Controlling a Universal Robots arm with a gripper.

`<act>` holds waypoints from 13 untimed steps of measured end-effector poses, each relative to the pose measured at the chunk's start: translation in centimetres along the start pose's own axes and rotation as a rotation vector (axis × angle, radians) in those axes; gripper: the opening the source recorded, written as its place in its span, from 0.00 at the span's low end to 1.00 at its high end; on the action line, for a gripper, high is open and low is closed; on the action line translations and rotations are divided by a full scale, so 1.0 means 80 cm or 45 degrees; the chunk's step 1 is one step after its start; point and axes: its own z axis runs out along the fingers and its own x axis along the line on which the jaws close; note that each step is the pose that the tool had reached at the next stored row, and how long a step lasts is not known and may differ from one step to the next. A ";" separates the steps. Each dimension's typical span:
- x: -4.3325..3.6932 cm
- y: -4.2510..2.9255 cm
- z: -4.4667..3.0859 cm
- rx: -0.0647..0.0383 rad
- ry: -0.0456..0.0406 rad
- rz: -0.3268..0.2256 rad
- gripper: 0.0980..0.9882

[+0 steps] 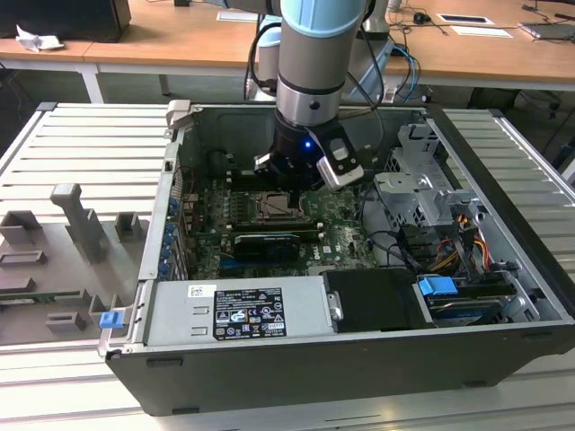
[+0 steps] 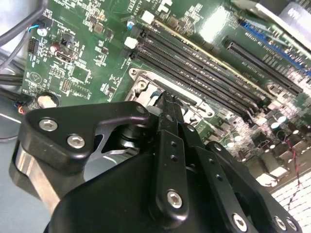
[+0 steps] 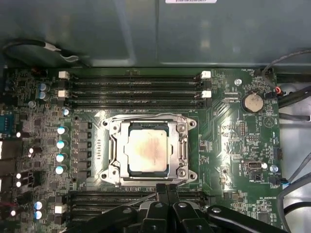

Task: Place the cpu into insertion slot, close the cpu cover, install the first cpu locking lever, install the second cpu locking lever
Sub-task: 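Install the second cpu locking lever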

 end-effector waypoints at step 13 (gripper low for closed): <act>0.002 -0.0088 0.0033 -0.044 0.002 -0.022 0.01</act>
